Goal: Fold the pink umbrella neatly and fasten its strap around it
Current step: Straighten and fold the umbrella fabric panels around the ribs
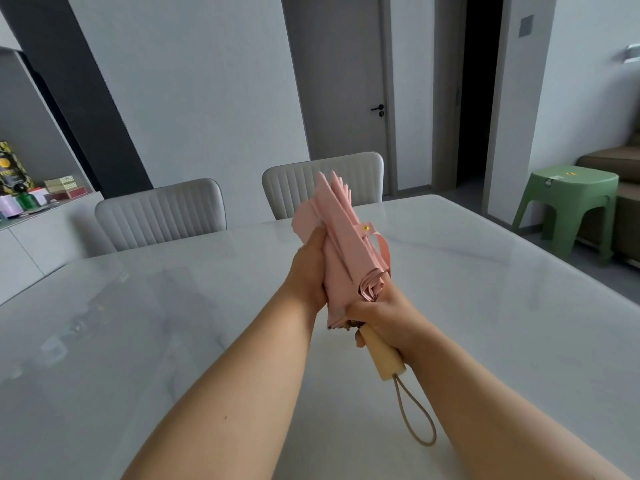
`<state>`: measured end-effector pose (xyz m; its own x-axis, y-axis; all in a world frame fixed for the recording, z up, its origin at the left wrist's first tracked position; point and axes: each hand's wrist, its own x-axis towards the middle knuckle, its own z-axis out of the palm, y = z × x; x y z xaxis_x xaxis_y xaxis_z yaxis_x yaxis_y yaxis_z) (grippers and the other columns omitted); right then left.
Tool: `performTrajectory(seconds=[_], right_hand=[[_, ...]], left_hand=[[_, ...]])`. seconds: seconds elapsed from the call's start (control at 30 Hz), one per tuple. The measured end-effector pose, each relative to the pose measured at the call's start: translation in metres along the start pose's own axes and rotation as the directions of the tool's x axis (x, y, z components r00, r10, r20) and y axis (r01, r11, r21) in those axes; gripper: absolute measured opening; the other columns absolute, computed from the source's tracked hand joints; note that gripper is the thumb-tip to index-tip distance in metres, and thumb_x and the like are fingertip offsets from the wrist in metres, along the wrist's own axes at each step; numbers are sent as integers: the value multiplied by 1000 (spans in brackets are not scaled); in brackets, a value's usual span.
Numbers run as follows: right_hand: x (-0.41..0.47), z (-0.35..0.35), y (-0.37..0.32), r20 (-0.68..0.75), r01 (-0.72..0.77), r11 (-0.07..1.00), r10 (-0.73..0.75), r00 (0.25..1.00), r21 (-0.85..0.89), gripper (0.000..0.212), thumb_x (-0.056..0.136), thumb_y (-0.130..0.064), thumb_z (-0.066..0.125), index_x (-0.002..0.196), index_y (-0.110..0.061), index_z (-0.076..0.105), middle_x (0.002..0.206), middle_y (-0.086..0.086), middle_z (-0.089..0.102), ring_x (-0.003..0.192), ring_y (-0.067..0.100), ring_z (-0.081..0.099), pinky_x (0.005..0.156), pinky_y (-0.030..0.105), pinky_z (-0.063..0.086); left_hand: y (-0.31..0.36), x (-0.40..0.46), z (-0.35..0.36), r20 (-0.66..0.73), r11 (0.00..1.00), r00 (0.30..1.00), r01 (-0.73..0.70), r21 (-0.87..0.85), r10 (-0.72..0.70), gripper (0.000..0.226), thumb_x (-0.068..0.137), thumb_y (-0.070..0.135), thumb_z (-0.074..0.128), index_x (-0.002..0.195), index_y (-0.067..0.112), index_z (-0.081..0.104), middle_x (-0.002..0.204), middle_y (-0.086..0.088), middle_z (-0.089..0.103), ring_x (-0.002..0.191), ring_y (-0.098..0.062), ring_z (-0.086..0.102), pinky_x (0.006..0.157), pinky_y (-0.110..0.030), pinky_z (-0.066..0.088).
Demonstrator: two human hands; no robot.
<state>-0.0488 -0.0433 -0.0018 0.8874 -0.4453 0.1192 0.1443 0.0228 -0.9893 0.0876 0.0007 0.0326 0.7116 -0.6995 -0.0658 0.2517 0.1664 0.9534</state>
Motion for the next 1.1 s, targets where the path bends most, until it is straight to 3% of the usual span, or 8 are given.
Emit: performTrajectory(seconds=[0.17,0.27,0.4,0.47,0.53,0.7,0.97,1.1], right_hand=[[-4,-3,-4,28,-45,987,41,999,153,41,63,-11,69,101,1,58,78,15,65,60,19,61,45,28,47],[-4,-1,-4,42,-94,975,87,995,200,46,68,-12,73,110,1,57,86,18,66,62,19,65,47,29,51],[-4,-2,-5,87,-179,970,167,982,167,54,75,-27,78,117,-6,53,100,21,68,79,32,72,60,41,60],[-3,-3,-3,104,-286,957,279,955,57,65,68,-32,85,116,-7,48,95,22,67,65,31,69,53,36,57],[-2,1,-1,131,-342,939,344,930,-39,41,75,-22,83,97,-6,52,71,13,63,47,21,57,41,24,46],[-1,4,0,245,-439,888,400,883,132,17,83,3,62,74,-7,51,50,5,44,36,12,40,32,14,27],[6,1,5,690,-671,603,259,676,432,34,63,3,76,94,2,63,45,3,45,35,13,46,27,16,35],[4,4,8,671,-682,598,300,678,422,39,60,2,78,97,2,64,48,4,46,36,13,46,28,16,34]], left_hand=[[-8,-9,-3,132,983,991,61,-173,-38,56,96,46,47,137,9,53,112,-20,65,97,-34,63,81,-43,55],[-7,-9,-4,101,981,993,77,-177,-60,58,92,43,53,137,7,53,112,-21,65,97,-35,63,83,-45,55],[0,-1,-8,-90,985,989,104,-135,-117,53,83,44,64,123,9,61,108,-19,72,96,-35,70,77,-46,59],[5,9,-16,-220,991,968,99,-91,-117,63,66,46,75,117,10,64,100,-17,75,90,-34,73,80,-51,59],[6,17,-22,-269,994,958,86,-65,-100,75,54,46,81,117,9,63,97,-15,76,87,-33,74,83,-52,58],[1,6,-25,-79,987,993,79,-139,-91,34,90,36,59,111,9,62,92,-14,74,86,-30,69,80,-41,56],[-12,-4,-35,123,921,992,52,-387,-4,55,92,43,41,117,-1,62,94,-19,70,80,-32,69,84,-41,50],[-12,-7,-32,178,905,984,66,-419,11,59,90,45,39,119,-1,62,96,-20,69,82,-34,67,86,-43,50]])
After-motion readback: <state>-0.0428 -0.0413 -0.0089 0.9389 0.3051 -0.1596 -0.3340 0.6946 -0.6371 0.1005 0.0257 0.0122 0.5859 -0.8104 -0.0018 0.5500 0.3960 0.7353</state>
